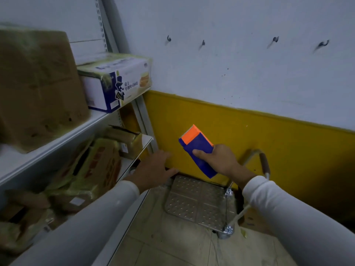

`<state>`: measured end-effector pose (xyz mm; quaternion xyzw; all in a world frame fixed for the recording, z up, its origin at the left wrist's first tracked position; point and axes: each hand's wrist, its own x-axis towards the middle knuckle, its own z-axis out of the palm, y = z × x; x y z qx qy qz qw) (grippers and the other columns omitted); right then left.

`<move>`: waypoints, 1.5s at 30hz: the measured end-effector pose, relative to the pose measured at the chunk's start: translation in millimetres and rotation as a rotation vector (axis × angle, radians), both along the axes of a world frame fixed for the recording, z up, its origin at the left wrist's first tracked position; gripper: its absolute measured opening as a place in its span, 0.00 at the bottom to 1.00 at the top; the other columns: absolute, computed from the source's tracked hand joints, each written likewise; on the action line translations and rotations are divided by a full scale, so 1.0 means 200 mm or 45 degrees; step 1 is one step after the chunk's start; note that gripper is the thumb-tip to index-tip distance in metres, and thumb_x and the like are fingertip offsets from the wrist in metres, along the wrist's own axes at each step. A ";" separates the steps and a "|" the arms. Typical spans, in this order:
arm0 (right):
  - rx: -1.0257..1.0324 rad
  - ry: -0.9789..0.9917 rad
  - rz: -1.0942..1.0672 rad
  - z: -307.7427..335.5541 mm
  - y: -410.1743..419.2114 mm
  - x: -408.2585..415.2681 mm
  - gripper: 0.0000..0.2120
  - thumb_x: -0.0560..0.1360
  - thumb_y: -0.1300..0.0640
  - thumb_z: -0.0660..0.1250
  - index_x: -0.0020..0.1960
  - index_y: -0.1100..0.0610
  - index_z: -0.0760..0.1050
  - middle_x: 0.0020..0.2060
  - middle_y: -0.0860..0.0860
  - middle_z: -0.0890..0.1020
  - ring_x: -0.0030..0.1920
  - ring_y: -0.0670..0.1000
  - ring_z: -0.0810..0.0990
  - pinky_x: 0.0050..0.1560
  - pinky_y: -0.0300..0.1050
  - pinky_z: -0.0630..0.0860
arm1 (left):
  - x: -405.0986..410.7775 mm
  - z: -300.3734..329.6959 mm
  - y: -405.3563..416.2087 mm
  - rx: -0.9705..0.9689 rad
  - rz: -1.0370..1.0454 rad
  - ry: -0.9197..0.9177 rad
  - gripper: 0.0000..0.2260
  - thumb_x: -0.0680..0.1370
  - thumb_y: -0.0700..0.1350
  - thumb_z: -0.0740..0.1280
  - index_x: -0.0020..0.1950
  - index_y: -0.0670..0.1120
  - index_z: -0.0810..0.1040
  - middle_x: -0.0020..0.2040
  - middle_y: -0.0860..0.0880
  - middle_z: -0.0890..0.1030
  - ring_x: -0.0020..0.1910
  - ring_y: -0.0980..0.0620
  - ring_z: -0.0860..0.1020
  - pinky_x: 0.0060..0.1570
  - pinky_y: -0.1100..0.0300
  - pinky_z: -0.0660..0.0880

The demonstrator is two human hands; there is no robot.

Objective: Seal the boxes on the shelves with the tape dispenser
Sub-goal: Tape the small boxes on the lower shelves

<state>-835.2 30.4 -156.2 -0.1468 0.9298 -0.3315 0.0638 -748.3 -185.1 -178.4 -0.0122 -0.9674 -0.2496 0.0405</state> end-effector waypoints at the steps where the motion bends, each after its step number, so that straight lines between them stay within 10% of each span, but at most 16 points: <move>1: -0.011 -0.025 0.016 -0.03 -0.01 -0.08 0.26 0.74 0.37 0.68 0.34 0.59 0.71 0.28 0.53 0.77 0.27 0.51 0.74 0.29 0.41 0.65 | -0.06 -0.02 -0.01 0.006 0.029 -0.024 0.25 0.75 0.57 0.68 0.69 0.47 0.69 0.65 0.47 0.73 0.61 0.49 0.73 0.60 0.52 0.72; 9: -0.017 -0.130 0.213 -0.19 -0.17 -0.76 0.26 0.74 0.36 0.68 0.32 0.56 0.67 0.27 0.53 0.75 0.27 0.51 0.73 0.29 0.42 0.65 | -0.57 -0.11 -0.06 -0.056 0.274 -0.077 0.23 0.76 0.56 0.67 0.67 0.46 0.72 0.61 0.46 0.76 0.59 0.47 0.74 0.58 0.53 0.73; 14: -0.030 -0.219 0.370 -0.24 -0.25 -1.10 0.27 0.73 0.36 0.69 0.33 0.57 0.65 0.28 0.53 0.74 0.28 0.51 0.72 0.30 0.41 0.63 | -0.72 -0.14 -0.02 0.050 0.484 -0.060 0.10 0.75 0.52 0.69 0.52 0.48 0.78 0.46 0.50 0.79 0.42 0.54 0.77 0.34 0.73 0.67; 24: -0.121 -0.571 0.577 -0.57 -0.55 -1.30 0.22 0.73 0.40 0.72 0.47 0.61 0.78 0.42 0.54 0.83 0.43 0.53 0.81 0.41 0.44 0.74 | -0.82 -0.37 -0.18 0.113 0.817 -0.161 0.23 0.74 0.57 0.69 0.67 0.50 0.74 0.64 0.52 0.77 0.55 0.52 0.78 0.50 0.66 0.68; 29: -0.090 -0.642 0.574 -0.72 -0.73 -1.36 0.18 0.73 0.42 0.72 0.36 0.53 0.71 0.32 0.48 0.79 0.34 0.47 0.77 0.32 0.37 0.66 | -0.90 -0.52 -0.32 0.154 0.892 -0.275 0.26 0.76 0.58 0.66 0.70 0.48 0.71 0.67 0.50 0.74 0.63 0.52 0.74 0.61 0.60 0.69; 37: -0.041 -0.665 0.477 -0.81 -0.96 -1.57 0.31 0.68 0.35 0.72 0.41 0.65 0.71 0.39 0.71 0.76 0.35 0.59 0.76 0.38 0.47 0.65 | -1.12 -0.63 -0.61 0.262 0.918 -0.304 0.23 0.77 0.56 0.65 0.70 0.50 0.69 0.67 0.51 0.74 0.63 0.51 0.74 0.55 0.64 0.66; 45: -0.010 -0.710 0.482 -0.93 -1.12 -1.72 0.24 0.72 0.41 0.73 0.30 0.54 0.66 0.18 0.45 0.73 0.19 0.41 0.70 0.22 0.32 0.61 | -1.31 -0.69 -0.77 0.307 1.017 -0.270 0.19 0.79 0.53 0.64 0.68 0.48 0.69 0.66 0.47 0.73 0.64 0.46 0.72 0.62 0.52 0.72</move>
